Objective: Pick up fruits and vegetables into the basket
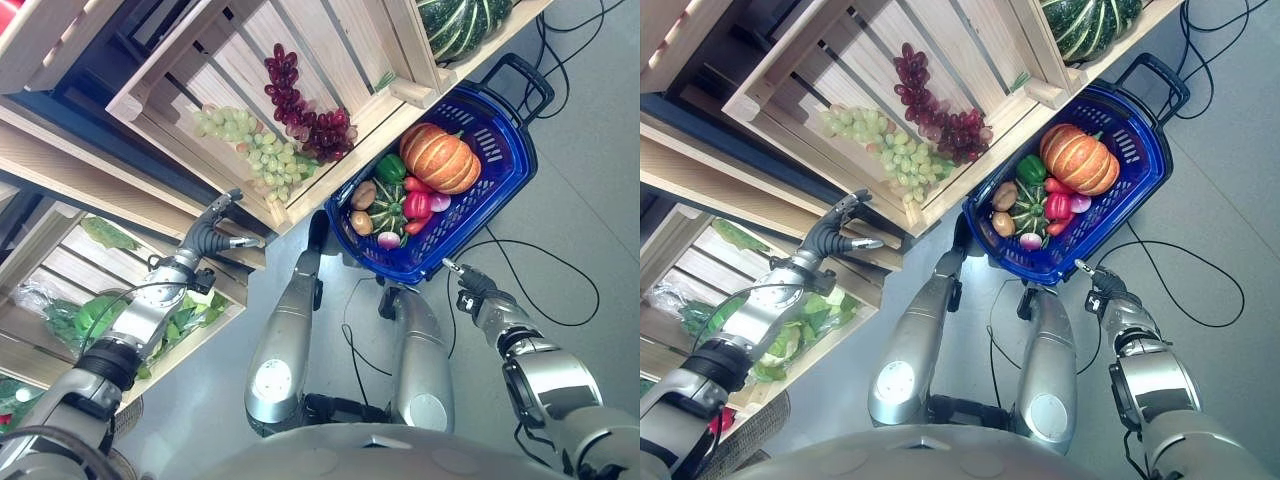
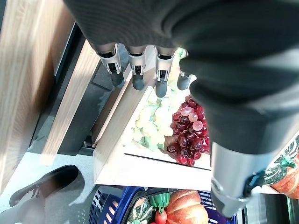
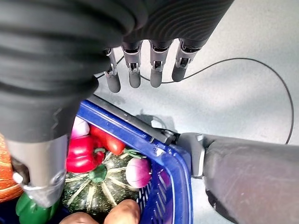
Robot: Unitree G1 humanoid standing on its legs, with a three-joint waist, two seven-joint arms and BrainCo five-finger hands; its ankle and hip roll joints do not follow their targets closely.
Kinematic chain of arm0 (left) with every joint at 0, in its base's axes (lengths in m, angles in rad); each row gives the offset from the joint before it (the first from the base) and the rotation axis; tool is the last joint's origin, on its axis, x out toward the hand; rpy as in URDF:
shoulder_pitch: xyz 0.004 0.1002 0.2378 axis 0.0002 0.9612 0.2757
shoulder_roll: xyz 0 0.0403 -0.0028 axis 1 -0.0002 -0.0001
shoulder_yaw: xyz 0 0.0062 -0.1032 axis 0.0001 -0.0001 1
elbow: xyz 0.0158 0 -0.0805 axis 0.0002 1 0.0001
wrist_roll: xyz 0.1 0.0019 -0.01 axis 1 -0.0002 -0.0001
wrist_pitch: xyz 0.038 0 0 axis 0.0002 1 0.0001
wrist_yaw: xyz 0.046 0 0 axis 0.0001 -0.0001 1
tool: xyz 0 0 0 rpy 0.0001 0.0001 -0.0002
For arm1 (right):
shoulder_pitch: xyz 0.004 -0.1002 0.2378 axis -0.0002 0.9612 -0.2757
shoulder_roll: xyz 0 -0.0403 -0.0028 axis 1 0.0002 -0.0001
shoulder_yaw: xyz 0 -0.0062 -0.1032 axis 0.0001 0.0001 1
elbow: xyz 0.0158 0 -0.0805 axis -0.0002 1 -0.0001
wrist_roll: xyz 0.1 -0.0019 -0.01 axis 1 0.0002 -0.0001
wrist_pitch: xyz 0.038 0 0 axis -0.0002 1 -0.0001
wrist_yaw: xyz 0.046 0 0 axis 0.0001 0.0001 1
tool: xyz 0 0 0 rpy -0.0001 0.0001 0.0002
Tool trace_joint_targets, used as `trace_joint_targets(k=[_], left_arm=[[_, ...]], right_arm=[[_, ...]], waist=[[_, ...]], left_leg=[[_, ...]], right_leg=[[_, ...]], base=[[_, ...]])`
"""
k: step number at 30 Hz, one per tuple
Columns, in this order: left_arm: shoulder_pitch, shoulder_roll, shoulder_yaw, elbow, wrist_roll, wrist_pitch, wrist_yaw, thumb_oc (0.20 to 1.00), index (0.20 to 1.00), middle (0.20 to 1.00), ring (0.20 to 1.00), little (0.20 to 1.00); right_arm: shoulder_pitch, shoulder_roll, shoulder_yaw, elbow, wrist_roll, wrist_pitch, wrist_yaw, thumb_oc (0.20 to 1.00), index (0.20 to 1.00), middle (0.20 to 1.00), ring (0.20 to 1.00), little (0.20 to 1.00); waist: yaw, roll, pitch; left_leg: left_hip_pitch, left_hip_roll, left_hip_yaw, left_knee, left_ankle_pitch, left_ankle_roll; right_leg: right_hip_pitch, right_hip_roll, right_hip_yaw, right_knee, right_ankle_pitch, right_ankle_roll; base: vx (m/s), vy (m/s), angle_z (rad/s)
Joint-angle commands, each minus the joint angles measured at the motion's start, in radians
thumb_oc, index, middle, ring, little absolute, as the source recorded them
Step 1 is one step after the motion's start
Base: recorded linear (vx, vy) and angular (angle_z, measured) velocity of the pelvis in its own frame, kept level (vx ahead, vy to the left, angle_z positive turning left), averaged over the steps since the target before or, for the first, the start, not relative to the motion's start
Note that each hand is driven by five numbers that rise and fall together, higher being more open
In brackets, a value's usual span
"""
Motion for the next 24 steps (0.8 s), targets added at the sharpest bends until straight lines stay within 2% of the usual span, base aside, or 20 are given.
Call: trace_joint_targets(k=[1, 11, 16, 24], left_arm=[[-0.113, -0.095, -0.089, -0.312, 0.016, -0.138, -0.092, 1.000, 1.000, 1.000, 1.000, 1.000], [-0.111, -0.091, -0.089, -0.404, -0.060, -0.100, -0.197, 1.000, 1.000, 1.000, 1.000, 1.000], [-0.110, -0.087, -0.091, -0.439, -0.071, -0.081, -0.201, 1.000, 1.000, 1.000, 1.000, 1.000], [-0.108, -0.089, -0.089, -0.439, -0.040, -0.093, -0.164, 1.000, 1.000, 1.000, 1.000, 1.000]], right_arm=[[0.037, -0.024, -0.006, 0.006, 0.022, -0.005, -0.007, 1.000, 1.000, 1.000, 1.000, 1.000], [0.048, -0.017, -0.004, 0.004, 0.033, -0.013, -0.011, 1.000, 1.000, 1.000, 1.000, 1.000], [0.048, -0.019, -0.006, 0.004, 0.039, -0.015, -0.010, 1.000, 1.000, 1.000, 1.000, 1.000], [0.051, -0.012, -0.001, 0.006, 0.046, -0.014, -0.010, 1.000, 1.000, 1.000, 1.000, 1.000]], waist=[[-0.036, 0.018, -0.022], [-0.035, 0.018, -0.022], [-0.034, 0.019, -0.022], [-0.032, 0.017, -0.022]], left_leg=[[-0.022, -0.010, -0.028, 0.136, -0.133, 0.012], [-0.015, -0.012, -0.032, 0.132, -0.133, 0.014], [-0.015, -0.015, -0.035, 0.134, -0.134, 0.016], [0.001, -0.016, -0.040, 0.121, -0.131, 0.016]], right_leg=[[0.077, -0.025, -0.029, -0.068, 0.072, 0.051], [0.088, -0.023, -0.033, -0.076, 0.074, 0.049], [0.093, -0.024, -0.036, -0.080, 0.075, 0.049], [0.109, -0.019, -0.032, -0.091, 0.076, 0.048]], base=[[0.00, 0.000, 0.00], [0.00, -0.003, 0.01], [0.01, -0.016, -0.06], [0.00, 0.000, 0.00]])
